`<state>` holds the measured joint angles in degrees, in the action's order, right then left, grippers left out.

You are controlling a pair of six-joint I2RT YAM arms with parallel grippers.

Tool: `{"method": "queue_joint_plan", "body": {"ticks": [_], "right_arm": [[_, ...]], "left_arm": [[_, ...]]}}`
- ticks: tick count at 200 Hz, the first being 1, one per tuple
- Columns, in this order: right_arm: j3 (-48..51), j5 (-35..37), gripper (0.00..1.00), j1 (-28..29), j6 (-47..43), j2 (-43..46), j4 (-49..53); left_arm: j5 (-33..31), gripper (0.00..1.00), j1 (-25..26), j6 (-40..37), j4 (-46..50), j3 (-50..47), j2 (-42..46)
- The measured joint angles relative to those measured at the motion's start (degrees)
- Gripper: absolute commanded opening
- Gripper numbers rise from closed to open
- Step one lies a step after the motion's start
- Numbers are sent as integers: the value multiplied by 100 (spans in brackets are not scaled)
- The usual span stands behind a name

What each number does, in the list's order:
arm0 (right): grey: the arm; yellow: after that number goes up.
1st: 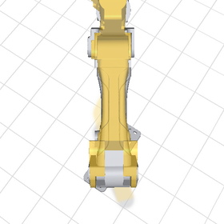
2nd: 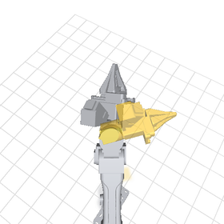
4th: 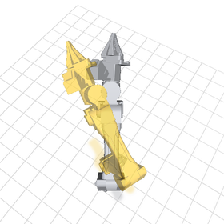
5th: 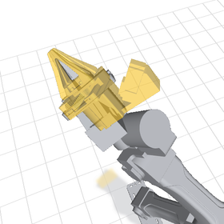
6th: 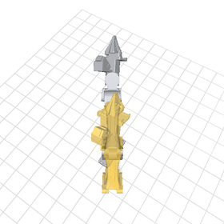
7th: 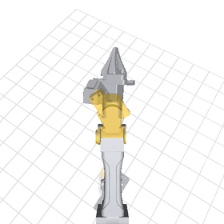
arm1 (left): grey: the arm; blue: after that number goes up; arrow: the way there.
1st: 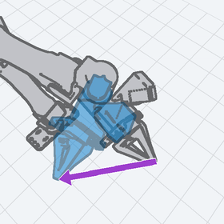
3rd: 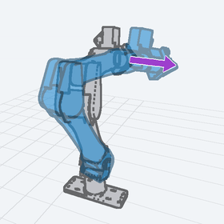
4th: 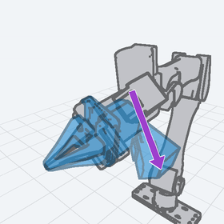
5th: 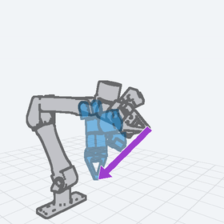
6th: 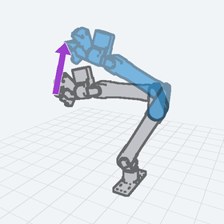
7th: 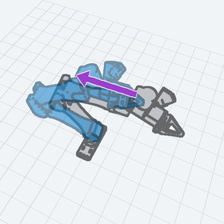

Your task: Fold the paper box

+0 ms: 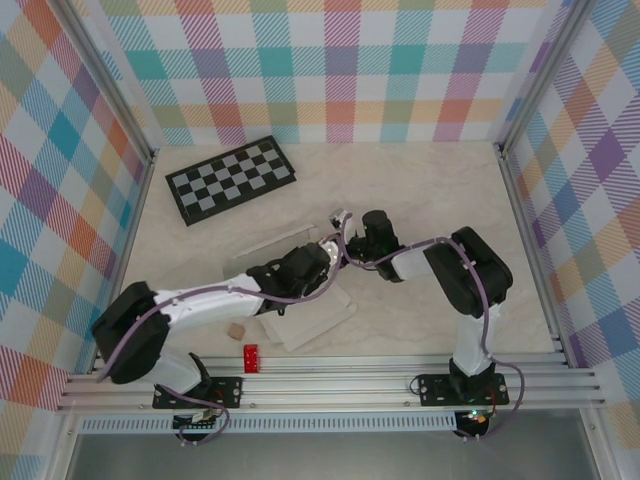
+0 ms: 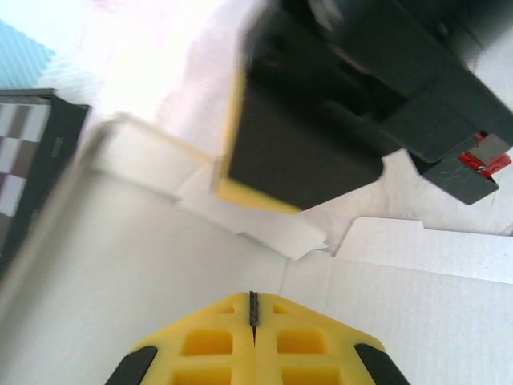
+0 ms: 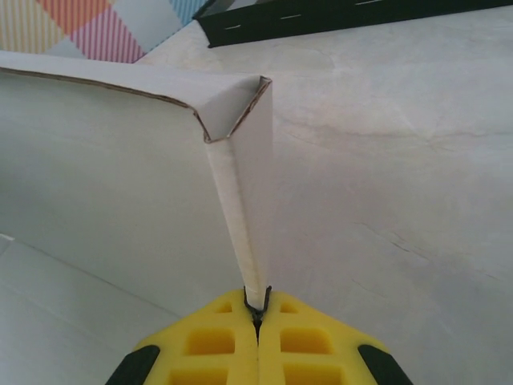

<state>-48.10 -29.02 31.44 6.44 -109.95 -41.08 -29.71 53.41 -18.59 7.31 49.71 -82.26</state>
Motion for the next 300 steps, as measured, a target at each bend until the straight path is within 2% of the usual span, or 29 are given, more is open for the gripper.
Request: {"method": "queue_joint_plan", "body": {"ticks": [14,33,60,69,74,84,92,128,161,212,236,252,281,300], "right_arm": [[26,83,0,-111,-9,109,181],[44,190,0,-238,-120,291,514],[44,269,0,-400,-415,625,1117],[44,267,0,-455,-553,769,1355],[44,264,0,-487,-638,868,1488],[26,271,0,-533,-811,1040,1742],[-4,271,0,-577,-964,1189,1965],[-153,188,0,-894,-1305,1694,2579],[-205,-37,0,-1281,-1351,1980,2949],[-205,-348,0,-1504,-1357,2332,3333],[-205,-463,0,-1523,-1331,2430,3368],[-208,-522,0,-1528,-1241,2430,3370],[-208,-627,0,-1528,-979,2430,3348],[-208,-691,0,-1528,-833,2430,3340]], "left_arm": [[-76,9,-37,260,129,11,535],[-240,22,-212,684,409,101,1182],[-341,43,-813,1432,1161,310,1731],[-271,67,-1117,1707,1486,389,1838],[-203,77,-1272,1851,1644,424,1888],[-22,87,-1582,2133,1941,487,1985],[188,91,-1797,2369,2138,509,2076],[1419,90,-2363,3156,2712,472,2575],[2503,92,-2470,3571,2664,188,2828],[3294,97,-2470,3897,2286,-391,2833],[3602,94,-2470,4094,1823,-697,2833],[3713,86,-2468,4216,1541,-826,2804],[3788,54,-2422,4341,933,-855,2614],[3779,48,-2365,4409,579,-855,2516]]}}
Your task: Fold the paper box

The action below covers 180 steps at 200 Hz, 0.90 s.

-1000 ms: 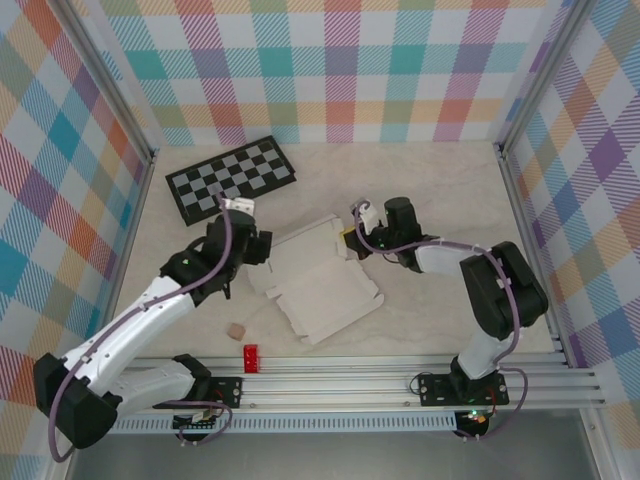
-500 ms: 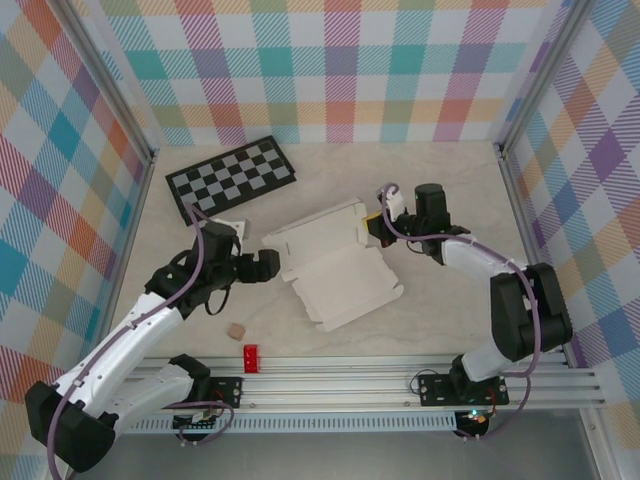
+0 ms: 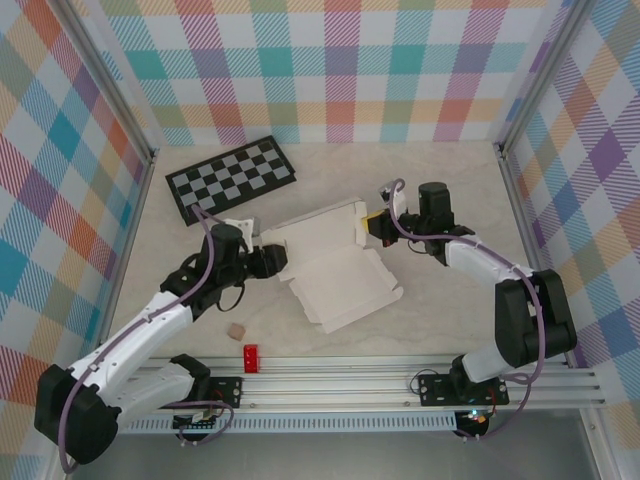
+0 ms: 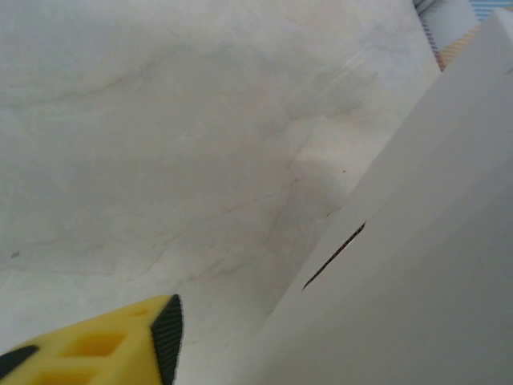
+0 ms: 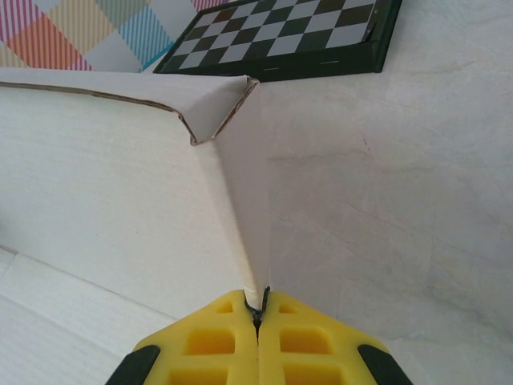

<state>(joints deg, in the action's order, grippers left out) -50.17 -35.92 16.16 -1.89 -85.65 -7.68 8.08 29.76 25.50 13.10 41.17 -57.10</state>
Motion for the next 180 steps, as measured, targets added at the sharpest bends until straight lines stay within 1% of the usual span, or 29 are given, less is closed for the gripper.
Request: {"method": "queue_joint_plan", "body": {"ticks": [9,30,48,57,66,90,135,154,180], "right_arm": [[0,-26,0,0,63,0,0],[0,-46,0,0,190,0,-22],[0,149,0,-4,297,0,-11],[0,291,0,-4,323,0,9],[0,437,0,22,358,0,28],[0,922,0,197,448,0,131],[0,2173,0,732,752,0,474],[0,2599,0,857,988,0,577],[0,3254,0,1099,1316,-24,793]], "left_arm": [[2,44,39,9,-138,0,-44],[-33,31,190,37,-350,17,-236],[-256,20,417,-20,-278,166,-494],[-396,12,527,-35,-190,295,-616],[-590,0,632,-96,-31,474,-750],[-1165,0,855,-133,442,890,-1064],[-2092,0,1222,-42,1193,1486,-1694],[-2271,0,1300,-2,1272,1624,-1939],[-2245,0,1340,66,1266,1631,-2052]]}}
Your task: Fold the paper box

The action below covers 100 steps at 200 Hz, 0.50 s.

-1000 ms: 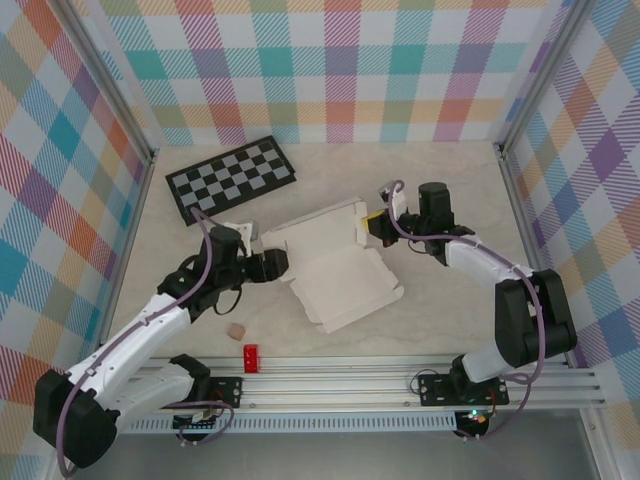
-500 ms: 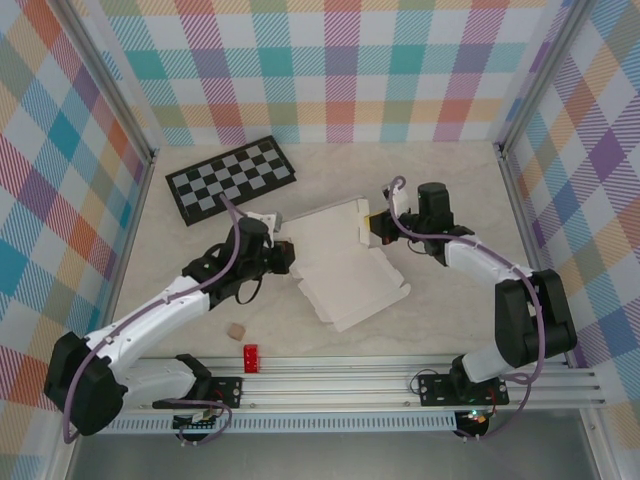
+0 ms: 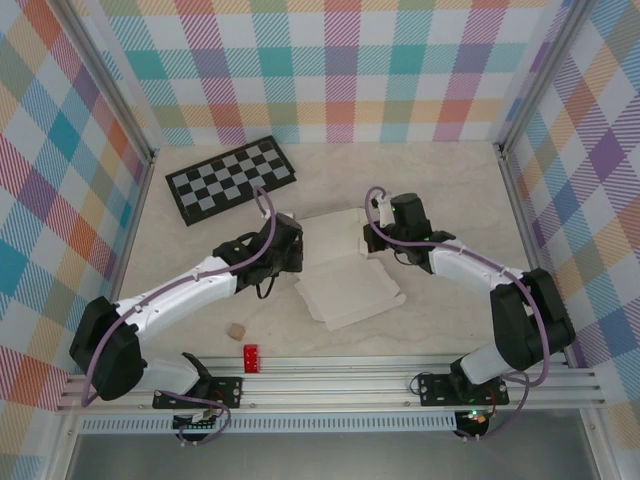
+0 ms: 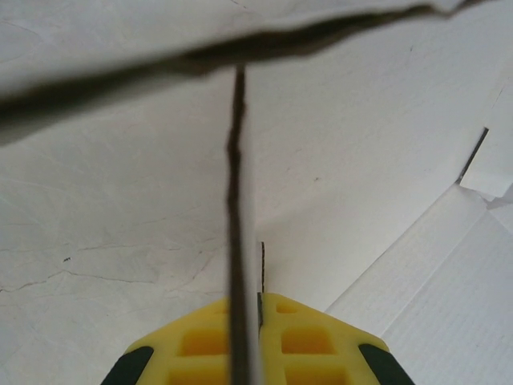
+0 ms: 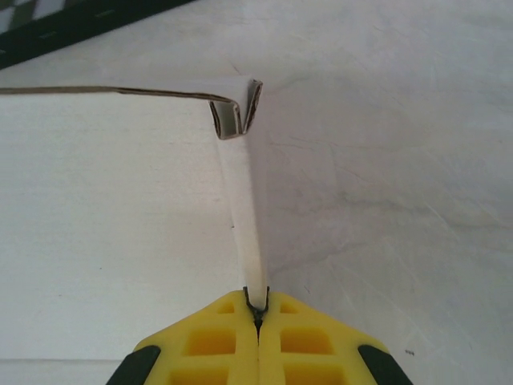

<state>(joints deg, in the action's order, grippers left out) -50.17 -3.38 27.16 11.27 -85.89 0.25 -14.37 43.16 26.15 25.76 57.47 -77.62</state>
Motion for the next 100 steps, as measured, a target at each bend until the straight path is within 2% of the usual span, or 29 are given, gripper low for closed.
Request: {"method": "queue_joint_plan", "body": {"ticks": [16,28,45,100], "right_arm": [[-11,293,0,111,166,-127,96],[-15,382,4,136,238,-269,109],[-20,431,17,140,315,-435,116],[-17,-710,19,-37,-2,-898,-398]], "left_arm": [[105,0,46,2,2,-2,0],[214,0,103,2,2,-2,-15],[345,0,162,4,2,-2,-61],[422,0,173,2,-39,-387,144]]}}
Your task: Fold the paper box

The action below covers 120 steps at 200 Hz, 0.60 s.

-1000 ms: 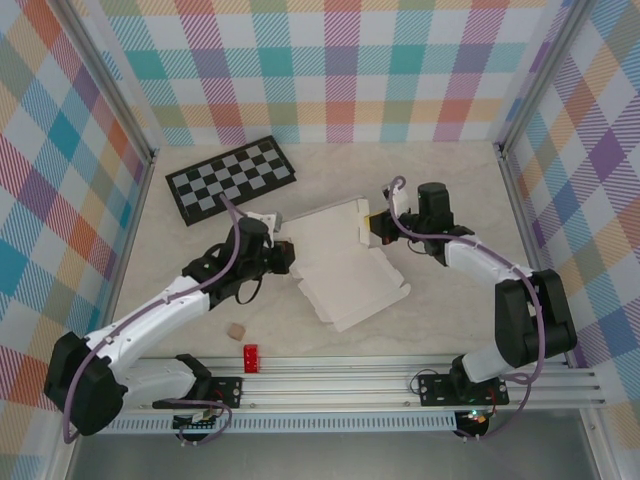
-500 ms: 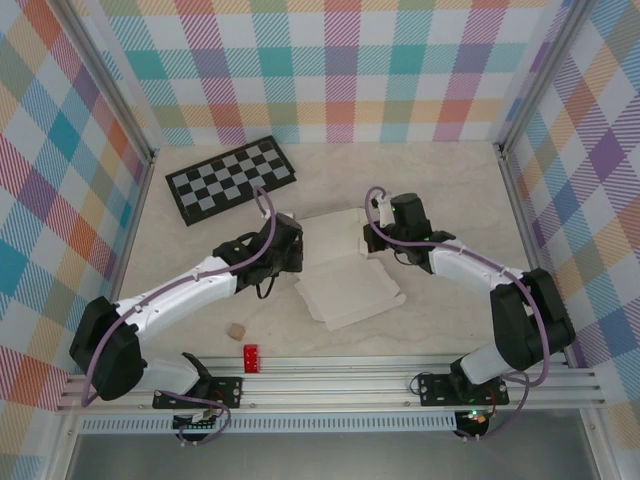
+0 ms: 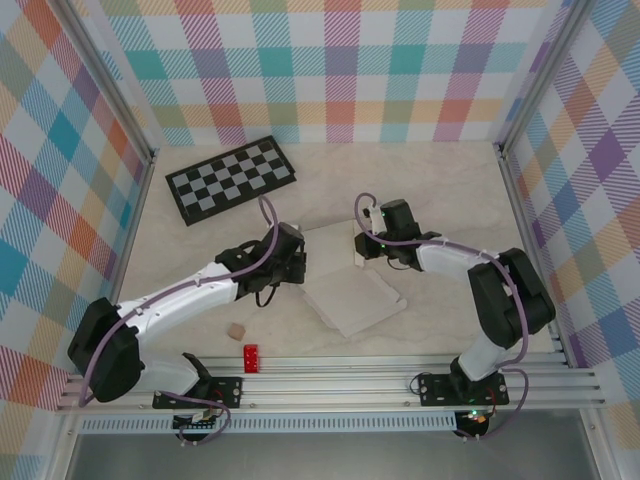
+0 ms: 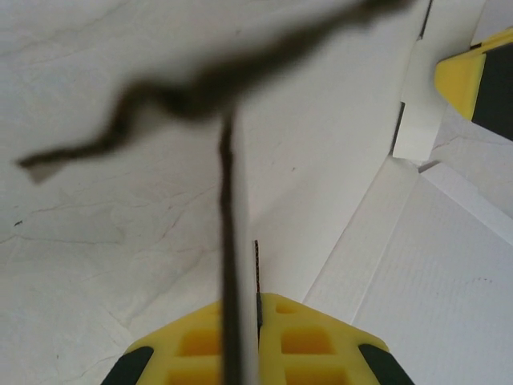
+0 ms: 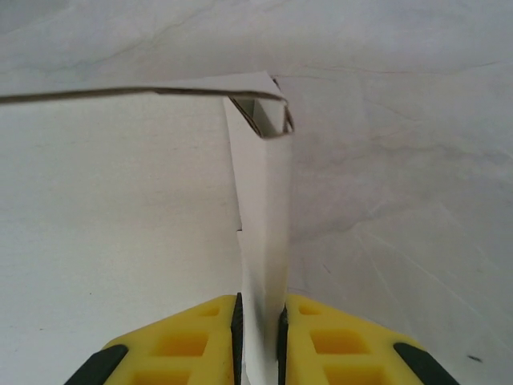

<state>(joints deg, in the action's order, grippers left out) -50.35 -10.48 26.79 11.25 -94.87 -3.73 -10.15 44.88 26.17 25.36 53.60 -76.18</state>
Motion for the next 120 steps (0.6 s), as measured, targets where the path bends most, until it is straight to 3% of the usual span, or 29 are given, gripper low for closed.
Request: {"method": "queue_joint_plan", "body": {"ticks": [49,76,120], "right_arm": [[280,-973,21,-188,-142,-109,-669],[280,-1134,28,-210,-188,-195,-780],[280,-1235,28,-210,-275,-262,-826]], "left_arm": [[4,0,0,-4,17,-223,363],[7,0,0,-4,26,-254,407],[52,0,2,-7,2,-291,463]]}}
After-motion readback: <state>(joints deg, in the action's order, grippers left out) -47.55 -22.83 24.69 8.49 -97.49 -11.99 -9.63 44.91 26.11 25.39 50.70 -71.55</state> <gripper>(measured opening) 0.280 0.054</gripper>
